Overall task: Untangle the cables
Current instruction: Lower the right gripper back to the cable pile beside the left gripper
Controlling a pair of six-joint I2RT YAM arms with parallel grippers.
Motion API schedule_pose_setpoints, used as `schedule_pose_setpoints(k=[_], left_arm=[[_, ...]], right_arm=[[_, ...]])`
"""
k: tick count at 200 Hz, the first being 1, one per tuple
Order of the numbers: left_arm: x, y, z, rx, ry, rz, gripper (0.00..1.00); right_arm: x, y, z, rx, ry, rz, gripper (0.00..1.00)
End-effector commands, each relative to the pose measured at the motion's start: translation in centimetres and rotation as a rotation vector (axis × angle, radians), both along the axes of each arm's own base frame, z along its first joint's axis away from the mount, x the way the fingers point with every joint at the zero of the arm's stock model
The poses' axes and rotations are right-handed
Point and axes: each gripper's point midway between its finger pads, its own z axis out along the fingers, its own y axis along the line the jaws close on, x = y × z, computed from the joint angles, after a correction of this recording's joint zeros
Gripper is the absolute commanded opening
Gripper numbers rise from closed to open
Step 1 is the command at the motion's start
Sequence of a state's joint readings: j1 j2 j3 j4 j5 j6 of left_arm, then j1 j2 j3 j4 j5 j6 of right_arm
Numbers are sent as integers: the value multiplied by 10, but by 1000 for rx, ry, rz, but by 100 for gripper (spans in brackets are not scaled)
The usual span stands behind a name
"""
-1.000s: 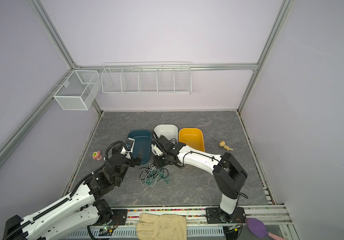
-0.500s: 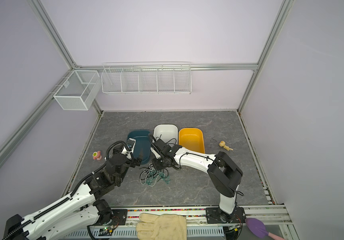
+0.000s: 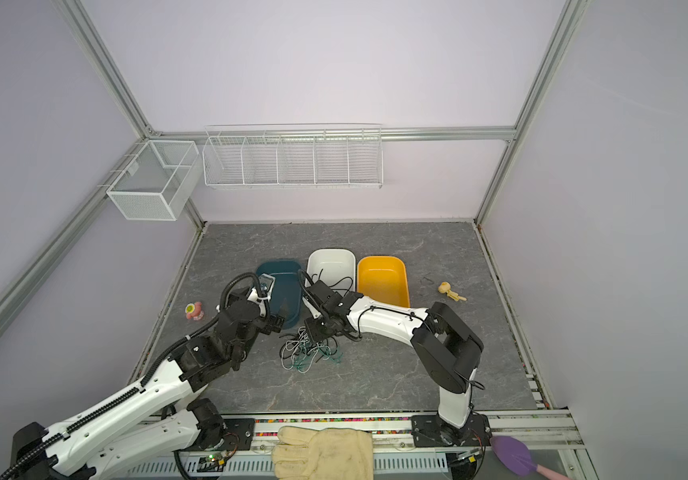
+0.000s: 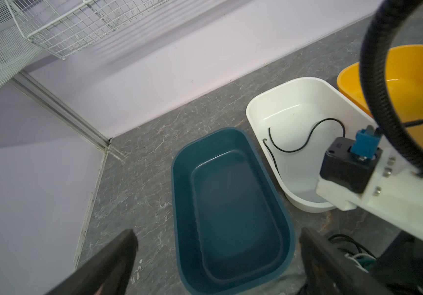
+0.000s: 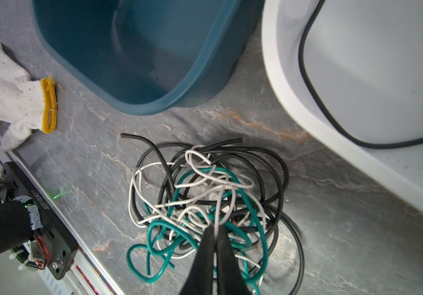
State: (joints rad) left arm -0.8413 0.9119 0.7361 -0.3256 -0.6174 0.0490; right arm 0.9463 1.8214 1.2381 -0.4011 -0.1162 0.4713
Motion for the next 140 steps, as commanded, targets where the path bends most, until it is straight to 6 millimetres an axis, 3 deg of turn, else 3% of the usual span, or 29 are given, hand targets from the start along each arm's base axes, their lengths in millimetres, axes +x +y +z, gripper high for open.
schedule_pose_setpoints(k=[1, 74, 140], left_arm=[[-10, 1, 3, -45, 142, 39, 99], [-45, -33, -53, -429, 456, 31, 99], [-64, -38, -108, -560, 582, 56, 100]], right_arm=[[-3, -2, 17, 47, -37, 8, 7], [-12, 2, 57, 188, -125, 72, 7], [-21, 2, 91, 270, -194, 121, 7]])
